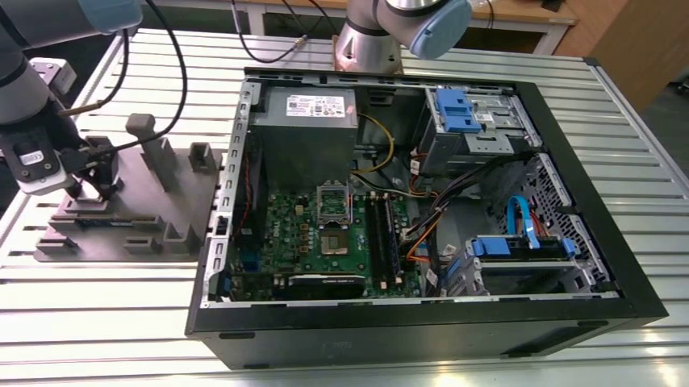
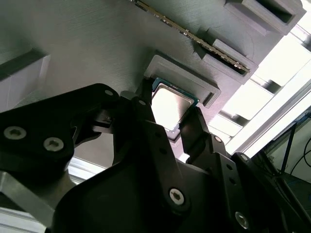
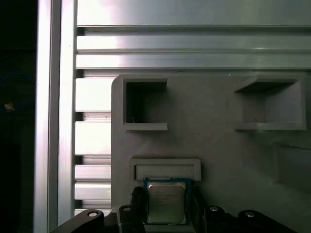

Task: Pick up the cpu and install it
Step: 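Pick up the cpu and move it towards the insertion slot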

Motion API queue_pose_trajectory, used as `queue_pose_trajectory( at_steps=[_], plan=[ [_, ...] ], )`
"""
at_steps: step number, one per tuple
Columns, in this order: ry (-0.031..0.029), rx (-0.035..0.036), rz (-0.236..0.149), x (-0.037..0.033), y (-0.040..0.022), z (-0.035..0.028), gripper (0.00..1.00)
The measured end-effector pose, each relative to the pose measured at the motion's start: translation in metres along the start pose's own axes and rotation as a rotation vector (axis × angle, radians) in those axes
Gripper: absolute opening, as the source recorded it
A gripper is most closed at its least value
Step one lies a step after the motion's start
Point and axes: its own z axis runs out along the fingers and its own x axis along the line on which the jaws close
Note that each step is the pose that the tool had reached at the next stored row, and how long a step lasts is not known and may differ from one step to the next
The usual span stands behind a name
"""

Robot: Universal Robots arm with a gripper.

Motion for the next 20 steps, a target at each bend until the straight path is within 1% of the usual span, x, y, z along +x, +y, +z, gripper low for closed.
queue_pose_trajectory(
  at_steps=[2, 4, 11, 16, 20],
  plan=[
    [-0.0002, -0.0001, 0.000, 0.0000, 0.0000, -0.0001, 0.47],
    [0.0001, 0.0001, 0.000, 0.0000, 0.0001, -0.0024, 0.47],
    [0.0001, 0.0001, 0.000, 0.0000, 0.0008, -0.0034, 0.47],
    [0.0000, 0.0004, 0.000, 0.0001, 0.0014, -0.0053, 0.47],
    [0.0001, 0.0011, 0.000, 0.0001, 0.0014, -0.0054, 0.47]
  ],
)
